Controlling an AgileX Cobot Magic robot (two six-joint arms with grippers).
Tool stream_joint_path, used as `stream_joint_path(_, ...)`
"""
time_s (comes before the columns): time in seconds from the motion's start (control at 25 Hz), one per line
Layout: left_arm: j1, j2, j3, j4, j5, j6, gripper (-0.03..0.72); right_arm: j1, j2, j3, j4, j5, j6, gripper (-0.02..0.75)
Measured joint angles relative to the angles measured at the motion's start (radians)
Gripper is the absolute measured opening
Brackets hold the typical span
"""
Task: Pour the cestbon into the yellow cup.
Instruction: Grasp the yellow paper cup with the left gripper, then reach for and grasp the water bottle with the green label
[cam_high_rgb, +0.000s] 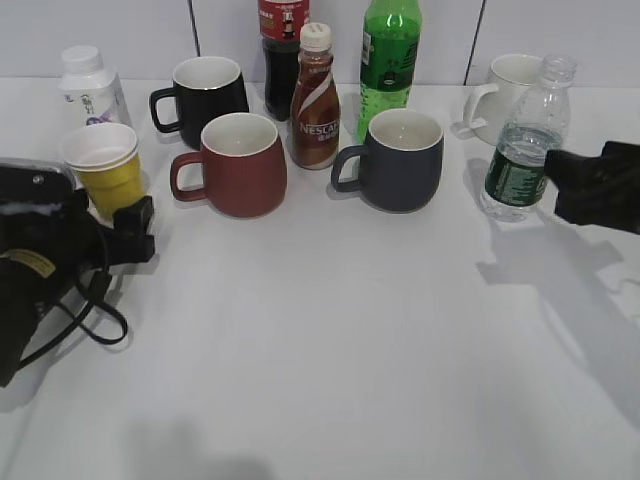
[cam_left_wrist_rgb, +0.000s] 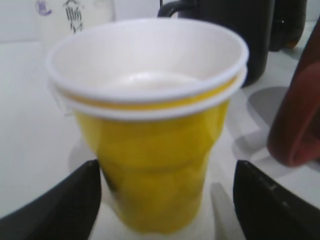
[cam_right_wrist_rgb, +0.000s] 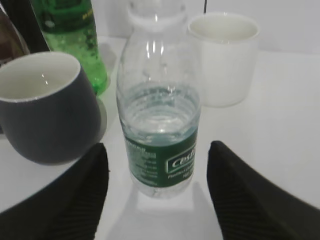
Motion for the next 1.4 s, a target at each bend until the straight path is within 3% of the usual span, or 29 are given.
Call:
stream_joint_path(0.24, 0.059, 0.0, -0.044, 0.031, 0.001, 0.013, 0.625, 0.0, 0.028, 0.0, 0.0, -0.011, 0.0, 0.468)
stream_joint_path(0.44, 0.128, 0.023, -0.103, 0.171, 0.0, 0.013, 0.612, 0.0, 0.029, 0.0, 0.0, -0.04, 0.0, 0.468)
stream_joint_path(0.72, 0.137, 0.086, -0.173, 0.218, 0.0, 0.013, 0.577, 0.0, 0.03, 0.0, 0.0, -0.046, 0.0, 0.467)
stream_joint_path(1.0, 0.137, 0.09, -0.172, 0.221, -0.001, 0.013, 0.41, 0.0, 0.03, 0.0, 0.0, -0.046, 0.001, 0.467)
stream_joint_path(1.16, 0.137, 0.074, -0.12, 0.25, -0.029, 0.013, 0.383, 0.0, 0.039, 0.0, -0.005, -0.051, 0.001, 0.467)
stream_joint_path(1.24, 0.137, 0.046, -0.072, 0.273, -0.029, 0.013, 0.38, 0.0, 0.061, 0.0, -0.016, -0.065, 0.001, 0.483)
stream_joint_path(1.4, 0.137, -0.028, 0.017, 0.355, -0.008, 0.009, 0.379, 0.0, 0.157, 0.0, -0.049, -0.16, 0.001, 0.615)
